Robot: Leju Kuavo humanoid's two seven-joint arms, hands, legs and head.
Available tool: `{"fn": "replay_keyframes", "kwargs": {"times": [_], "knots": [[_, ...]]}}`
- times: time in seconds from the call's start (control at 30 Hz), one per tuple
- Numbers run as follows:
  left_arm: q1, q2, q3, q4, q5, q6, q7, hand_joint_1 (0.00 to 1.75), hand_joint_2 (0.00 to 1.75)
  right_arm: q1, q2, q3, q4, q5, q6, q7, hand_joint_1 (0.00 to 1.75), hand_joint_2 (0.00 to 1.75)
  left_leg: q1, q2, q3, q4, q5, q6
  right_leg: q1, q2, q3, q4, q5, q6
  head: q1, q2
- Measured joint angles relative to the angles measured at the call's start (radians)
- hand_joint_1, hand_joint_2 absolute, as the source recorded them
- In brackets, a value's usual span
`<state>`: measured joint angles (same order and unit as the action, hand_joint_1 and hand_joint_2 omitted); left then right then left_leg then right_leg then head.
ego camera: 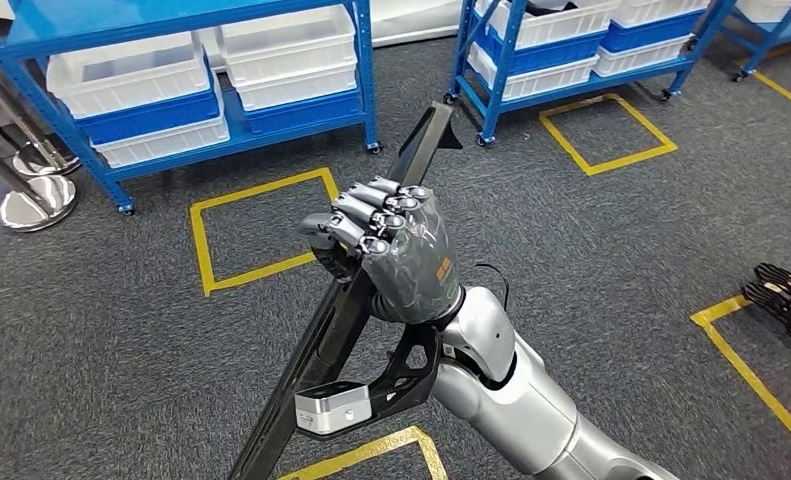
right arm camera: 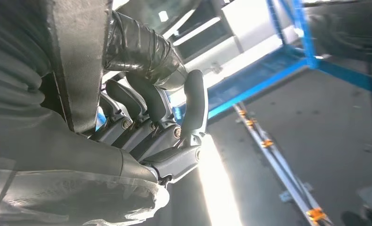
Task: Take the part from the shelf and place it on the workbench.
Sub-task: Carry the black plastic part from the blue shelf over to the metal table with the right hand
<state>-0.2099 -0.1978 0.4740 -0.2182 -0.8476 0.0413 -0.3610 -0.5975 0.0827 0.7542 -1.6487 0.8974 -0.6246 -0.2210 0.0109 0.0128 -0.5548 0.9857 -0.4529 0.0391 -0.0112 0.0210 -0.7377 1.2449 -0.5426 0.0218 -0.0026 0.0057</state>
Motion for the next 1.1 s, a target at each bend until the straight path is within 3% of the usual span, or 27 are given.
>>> {"fn": "replay_keyframes", "kwargs": {"times": [0.03,0.07,0.13,0.17,0.2,0.27,0.33,0.4,0.47,0.53,0.57,0.6,0.63,0.7,0.77,0.83,0.87,0.9,0.97,1.0,1.07,1.1], "knots": [[0.000,0.000,0.000,0.000,0.000,0.002,0.000,0.00,1.75,0.001,-0.001,0.000,0.000,0.000,0.001,0.000,1.75,1.75,0.000,0.013,-0.001,0.001,-0.001,0.000,-0.004,-0.007,-0.020,0.041,-0.011,0.004,0.000,0.000],[0.000,0.000,0.000,0.000,0.000,0.004,0.000,0.00,1.75,0.002,-0.001,0.000,0.001,0.000,0.001,0.000,1.75,1.75,0.000,0.026,-0.001,0.004,-0.003,-0.001,-0.009,-0.013,-0.023,0.050,-0.005,0.008,0.000,0.000],[-0.001,0.000,0.000,0.000,-0.001,0.005,-0.001,0.00,1.75,0.001,-0.002,0.000,0.001,0.000,0.001,0.000,1.75,1.75,0.001,0.049,-0.002,0.012,-0.009,-0.007,-0.017,-0.031,0.026,-0.035,0.050,0.015,0.000,0.000],[-0.001,0.000,0.000,0.000,-0.001,0.005,-0.001,0.00,1.75,0.000,-0.002,0.000,0.001,0.000,0.001,0.000,1.75,1.75,0.001,0.059,-0.003,0.019,-0.015,-0.014,-0.016,-0.053,0.061,-0.099,0.073,0.016,0.000,0.000],[-0.001,-0.001,0.000,0.000,-0.002,0.004,-0.001,0.00,1.75,-0.001,-0.002,0.000,0.001,0.001,0.001,0.000,1.75,1.75,-0.001,0.067,-0.005,0.027,-0.021,-0.021,-0.015,-0.068,0.088,-0.150,0.088,0.012,0.000,0.000],[-0.002,0.000,0.000,0.000,-0.007,0.003,0.001,0.00,1.75,-0.001,-0.001,0.000,0.001,0.003,0.001,0.000,1.75,1.75,-0.005,0.082,-0.006,0.037,-0.030,-0.035,-0.007,-0.079,0.105,-0.189,0.090,0.000,0.000,0.000],[-0.002,-0.001,0.000,0.000,-0.015,0.001,0.005,0.00,1.75,0.001,-0.001,0.000,0.001,0.005,0.002,-0.001,1.75,1.75,-0.002,0.093,-0.004,0.038,-0.034,-0.046,-0.006,-0.056,0.101,-0.191,0.094,-0.014,-0.001,0.000],[-0.002,-0.001,0.000,0.000,-0.020,-0.001,0.006,0.00,1.75,0.002,-0.001,0.001,0.001,0.005,0.001,-0.002,1.75,1.75,0.004,0.062,-0.015,0.068,-0.062,-0.055,-0.009,-0.038,0.101,-0.196,0.100,-0.026,-0.001,0.000],[0.001,0.000,-0.001,0.000,-0.018,0.000,0.005,0.00,1.75,0.002,0.000,0.003,0.001,0.005,0.002,-0.003,1.75,1.75,0.007,0.014,-0.058,0.171,-0.125,-0.059,-0.009,-0.019,0.099,-0.199,0.104,-0.033,-0.001,0.000],[0.004,0.000,-0.001,0.000,-0.012,0.007,0.000,0.00,1.75,0.005,0.002,0.007,0.002,0.003,0.007,-0.005,1.75,1.75,0.007,-0.002,-0.114,0.290,-0.169,-0.058,-0.006,0.005,0.096,-0.197,0.105,-0.037,0.000,0.000],[0.005,0.000,-0.001,0.000,-0.008,0.011,-0.004,0.00,1.75,0.005,0.002,0.009,0.003,0.001,0.011,-0.006,1.75,1.75,0.008,-0.004,-0.125,0.310,-0.165,-0.057,-0.004,0.019,0.095,-0.196,0.105,-0.037,0.000,0.000],[0.004,0.000,-0.001,0.000,-0.004,0.015,-0.007,0.00,1.75,0.005,0.002,0.012,0.004,-0.001,0.015,-0.007,1.75,1.75,0.007,-0.007,-0.119,0.293,-0.143,-0.054,-0.003,0.032,0.095,-0.194,0.105,-0.037,0.000,0.000],[0.003,0.000,-0.001,0.000,-0.001,0.018,-0.009,0.00,1.75,0.005,0.003,0.014,0.004,-0.002,0.018,-0.009,1.75,1.75,0.008,-0.013,-0.097,0.242,-0.107,-0.050,-0.003,0.046,0.095,-0.192,0.106,-0.037,0.000,0.000],[0.001,0.000,-0.001,0.000,0.004,0.023,-0.011,0.00,1.75,0.004,0.007,0.017,0.005,-0.004,0.020,-0.012,1.75,1.75,0.009,-0.057,-0.044,0.119,-0.048,-0.041,-0.003,0.069,0.093,-0.190,0.107,-0.034,0.000,0.000],[0.000,-0.001,-0.001,0.000,0.009,0.027,-0.011,0.00,1.75,0.000,0.011,0.020,0.006,-0.008,0.025,-0.015,1.75,1.75,0.008,-0.093,-0.018,0.058,-0.035,-0.035,-0.007,0.090,0.086,-0.190,0.113,-0.022,0.000,0.000],[0.001,-0.006,-0.001,0.000,0.012,0.023,-0.012,0.00,1.75,-0.001,0.012,0.023,0.008,-0.012,0.028,-0.016,1.75,1.75,0.006,-0.084,-0.013,0.045,-0.033,-0.029,-0.012,0.111,0.079,-0.197,0.123,-0.006,-0.001,0.000],[0.001,-0.011,-0.001,0.000,0.011,0.020,-0.012,0.00,1.75,-0.001,0.011,0.024,0.009,-0.012,0.028,-0.017,1.75,1.75,0.006,-0.072,-0.010,0.038,-0.027,-0.023,-0.011,0.104,0.076,-0.196,0.123,-0.001,0.000,0.000],[0.001,-0.016,-0.001,0.000,0.008,0.017,-0.013,0.00,1.75,-0.001,0.010,0.025,0.009,-0.013,0.028,-0.017,1.75,1.75,0.007,-0.059,-0.007,0.029,-0.021,-0.016,-0.009,0.083,0.069,-0.183,0.112,0.002,0.000,0.000],[0.003,-0.023,-0.001,0.000,0.003,0.011,-0.014,0.00,1.75,-0.003,0.009,0.025,0.010,-0.013,0.027,-0.017,1.75,1.75,0.005,-0.031,-0.005,0.018,-0.014,-0.006,-0.004,0.020,0.028,-0.094,0.056,0.005,0.001,0.000],[0.006,-0.025,-0.001,0.000,0.002,0.006,-0.013,0.00,1.75,-0.003,0.008,0.025,0.011,-0.013,0.026,-0.017,1.75,1.75,0.003,-0.016,-0.005,0.018,-0.014,-0.004,-0.003,0.000,-0.002,-0.029,0.022,0.006,0.001,0.000],[0.011,-0.026,-0.001,0.000,0.000,-0.004,-0.009,0.00,1.75,0.002,0.006,0.026,0.012,-0.012,0.021,-0.017,1.75,1.75,0.000,0.014,-0.008,0.019,-0.015,-0.002,-0.003,-0.013,-0.039,0.058,-0.008,0.009,0.001,0.000],[0.013,-0.026,-0.001,0.000,0.000,-0.008,-0.007,0.00,1.75,0.005,0.005,0.026,0.012,-0.010,0.018,-0.017,1.75,1.75,0.000,0.029,-0.008,0.020,-0.016,-0.002,-0.003,-0.017,-0.031,0.052,0.003,0.009,0.001,0.000]]}}
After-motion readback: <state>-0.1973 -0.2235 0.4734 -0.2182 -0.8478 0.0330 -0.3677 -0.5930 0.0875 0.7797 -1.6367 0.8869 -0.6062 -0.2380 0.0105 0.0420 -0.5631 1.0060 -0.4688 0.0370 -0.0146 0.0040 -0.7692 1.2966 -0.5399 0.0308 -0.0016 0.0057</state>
